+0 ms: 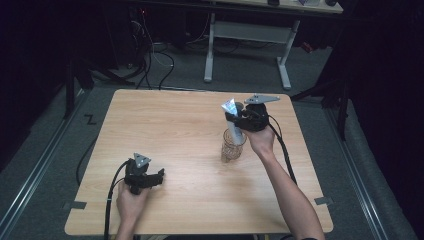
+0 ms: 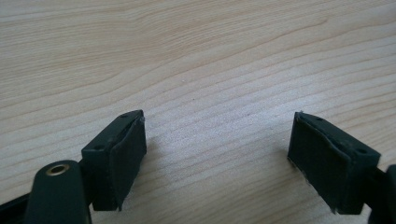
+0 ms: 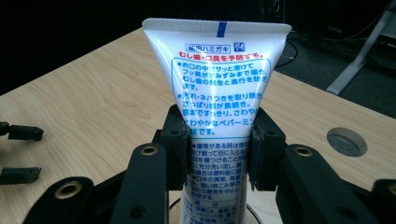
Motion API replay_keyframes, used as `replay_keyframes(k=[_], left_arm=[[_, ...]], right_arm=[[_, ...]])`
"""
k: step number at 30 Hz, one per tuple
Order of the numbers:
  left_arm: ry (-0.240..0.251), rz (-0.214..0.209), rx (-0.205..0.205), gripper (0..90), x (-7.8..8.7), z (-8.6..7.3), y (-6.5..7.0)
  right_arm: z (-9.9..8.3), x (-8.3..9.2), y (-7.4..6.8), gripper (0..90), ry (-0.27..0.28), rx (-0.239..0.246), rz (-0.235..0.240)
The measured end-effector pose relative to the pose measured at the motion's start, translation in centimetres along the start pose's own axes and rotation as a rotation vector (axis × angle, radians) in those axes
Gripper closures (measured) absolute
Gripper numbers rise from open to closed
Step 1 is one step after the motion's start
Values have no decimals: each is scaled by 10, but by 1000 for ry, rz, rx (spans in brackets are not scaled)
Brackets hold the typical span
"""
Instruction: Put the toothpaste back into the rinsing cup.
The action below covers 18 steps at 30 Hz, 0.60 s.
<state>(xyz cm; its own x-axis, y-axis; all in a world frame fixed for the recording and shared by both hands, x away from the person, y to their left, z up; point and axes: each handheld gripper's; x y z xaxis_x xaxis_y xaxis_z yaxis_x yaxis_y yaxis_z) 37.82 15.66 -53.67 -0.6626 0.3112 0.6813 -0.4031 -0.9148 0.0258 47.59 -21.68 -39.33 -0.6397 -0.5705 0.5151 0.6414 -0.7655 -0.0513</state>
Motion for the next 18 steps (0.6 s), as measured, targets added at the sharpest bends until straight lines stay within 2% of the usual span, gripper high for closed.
replay_keyframes(k=[18], left_arm=[[0,0,0,192,0,0,0]], right_arm=[[-6,-11,-1,648,-62,2,9]])
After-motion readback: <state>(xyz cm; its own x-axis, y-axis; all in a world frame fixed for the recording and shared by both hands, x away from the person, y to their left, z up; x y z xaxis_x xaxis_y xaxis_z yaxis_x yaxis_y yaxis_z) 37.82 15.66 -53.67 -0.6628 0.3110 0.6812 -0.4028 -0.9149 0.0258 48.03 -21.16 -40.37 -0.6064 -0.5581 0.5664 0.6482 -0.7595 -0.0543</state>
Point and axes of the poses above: each handheld gripper's, and its own axes: x roughly backward along the jaws, z roughly out of its top, y roughly to its right, and after that the axes turned 1 degree about x, right-handed
